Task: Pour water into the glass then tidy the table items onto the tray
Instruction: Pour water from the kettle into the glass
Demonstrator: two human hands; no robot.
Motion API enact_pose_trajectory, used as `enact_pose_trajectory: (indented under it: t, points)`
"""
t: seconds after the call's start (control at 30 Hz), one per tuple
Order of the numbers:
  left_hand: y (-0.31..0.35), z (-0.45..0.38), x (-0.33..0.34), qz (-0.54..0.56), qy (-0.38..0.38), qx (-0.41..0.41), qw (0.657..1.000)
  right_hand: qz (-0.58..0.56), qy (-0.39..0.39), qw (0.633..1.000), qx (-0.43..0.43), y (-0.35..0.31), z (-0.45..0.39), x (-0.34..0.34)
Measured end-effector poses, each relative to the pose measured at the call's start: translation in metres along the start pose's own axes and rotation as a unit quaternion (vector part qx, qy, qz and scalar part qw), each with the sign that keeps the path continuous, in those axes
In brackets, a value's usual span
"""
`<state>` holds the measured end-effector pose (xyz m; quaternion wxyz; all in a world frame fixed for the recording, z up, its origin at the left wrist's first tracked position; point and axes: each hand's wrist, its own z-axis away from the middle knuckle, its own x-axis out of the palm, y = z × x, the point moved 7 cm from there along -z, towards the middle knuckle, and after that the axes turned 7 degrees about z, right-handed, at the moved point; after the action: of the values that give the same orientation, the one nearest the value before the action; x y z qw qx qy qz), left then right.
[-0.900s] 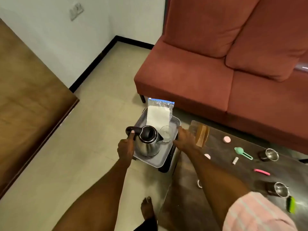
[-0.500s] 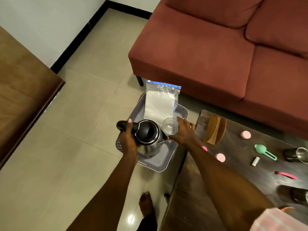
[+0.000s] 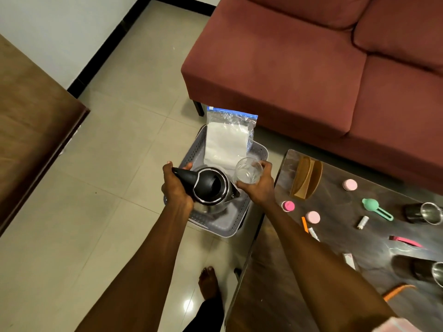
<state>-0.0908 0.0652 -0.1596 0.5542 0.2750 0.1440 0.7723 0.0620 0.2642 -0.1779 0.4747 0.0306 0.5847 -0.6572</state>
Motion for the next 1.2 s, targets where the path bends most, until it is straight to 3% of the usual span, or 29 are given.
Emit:
enact_pose_trajectory:
  t: [0.33,0.53,0.8,0.9,1.2]
  points:
    - [0.06,0.114,0.045,0.05,0.008,0.051,0.997,-0.108,0.048,0.993,-0.02,-0.065,0.072,-0.104]
    - [0.129,0.235,0.116,0.046,-0.031,0.127,0.99,-0.1,0.073,0.988,-0.093,-0.137,0.126,-0.191]
    - [0.204,0.426,0.194,0.06,-0.145,0.236,0.959,-0.128,0.057,0.97,-0.2,-0.225,0.186,-0.312]
    - [0.222,0.481,0.21,0.065,-0.18,0.259,0.947,-0.145,0.067,0.959,-0.234,-0.251,0.203,-0.344]
    - [0.239,0.572,0.214,0.034,-0.186,0.312,0.931,-0.184,0.089,0.936,-0.287,-0.291,0.249,-0.393]
